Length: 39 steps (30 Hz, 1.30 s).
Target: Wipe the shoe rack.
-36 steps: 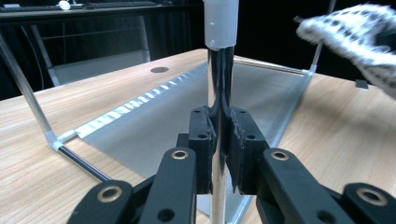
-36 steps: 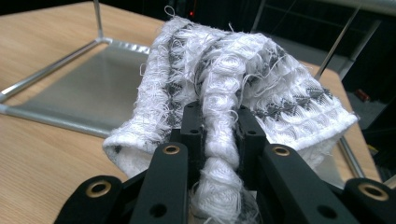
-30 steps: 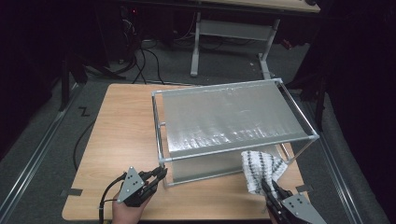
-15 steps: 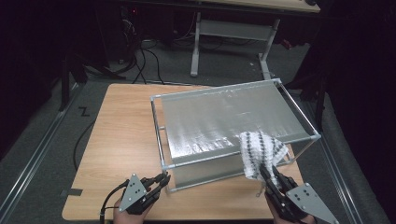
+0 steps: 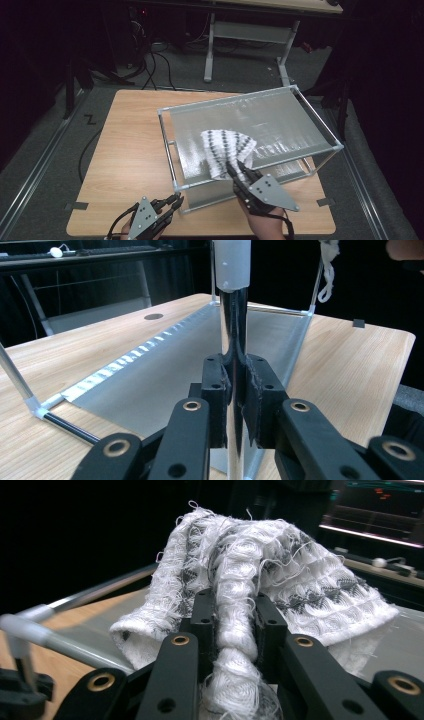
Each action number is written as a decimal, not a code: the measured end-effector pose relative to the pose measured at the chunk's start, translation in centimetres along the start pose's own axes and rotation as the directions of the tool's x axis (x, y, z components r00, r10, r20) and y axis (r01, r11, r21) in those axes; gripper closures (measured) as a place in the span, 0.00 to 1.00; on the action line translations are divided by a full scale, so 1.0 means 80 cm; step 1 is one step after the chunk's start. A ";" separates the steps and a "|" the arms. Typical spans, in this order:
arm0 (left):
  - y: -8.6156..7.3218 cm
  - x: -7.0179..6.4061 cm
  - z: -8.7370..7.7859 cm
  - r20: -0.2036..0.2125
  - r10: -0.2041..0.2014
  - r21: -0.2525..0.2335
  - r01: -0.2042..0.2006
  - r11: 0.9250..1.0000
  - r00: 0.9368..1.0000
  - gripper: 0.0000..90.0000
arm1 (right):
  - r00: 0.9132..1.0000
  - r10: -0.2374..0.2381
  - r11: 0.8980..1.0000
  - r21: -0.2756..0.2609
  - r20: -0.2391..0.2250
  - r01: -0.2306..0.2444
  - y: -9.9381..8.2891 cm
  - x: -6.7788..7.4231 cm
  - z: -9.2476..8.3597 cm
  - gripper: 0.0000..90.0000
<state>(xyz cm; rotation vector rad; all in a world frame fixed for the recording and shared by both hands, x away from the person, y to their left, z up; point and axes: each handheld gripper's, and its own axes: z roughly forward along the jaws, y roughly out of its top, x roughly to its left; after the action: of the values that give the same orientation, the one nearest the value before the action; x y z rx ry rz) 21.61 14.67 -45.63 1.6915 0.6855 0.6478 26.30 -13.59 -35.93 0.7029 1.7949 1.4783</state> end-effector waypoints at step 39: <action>0.004 0.005 0.000 0.024 0.021 0.027 -0.022 0.999 0.999 0.89 | 0.996 -0.074 0.996 0.053 0.039 0.072 -0.015 0.052 0.044 0.72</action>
<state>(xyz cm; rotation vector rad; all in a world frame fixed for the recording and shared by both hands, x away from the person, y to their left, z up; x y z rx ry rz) 21.95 14.91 -45.27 1.7317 0.6627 0.6353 26.58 -8.48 -38.21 0.6805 1.8138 1.3646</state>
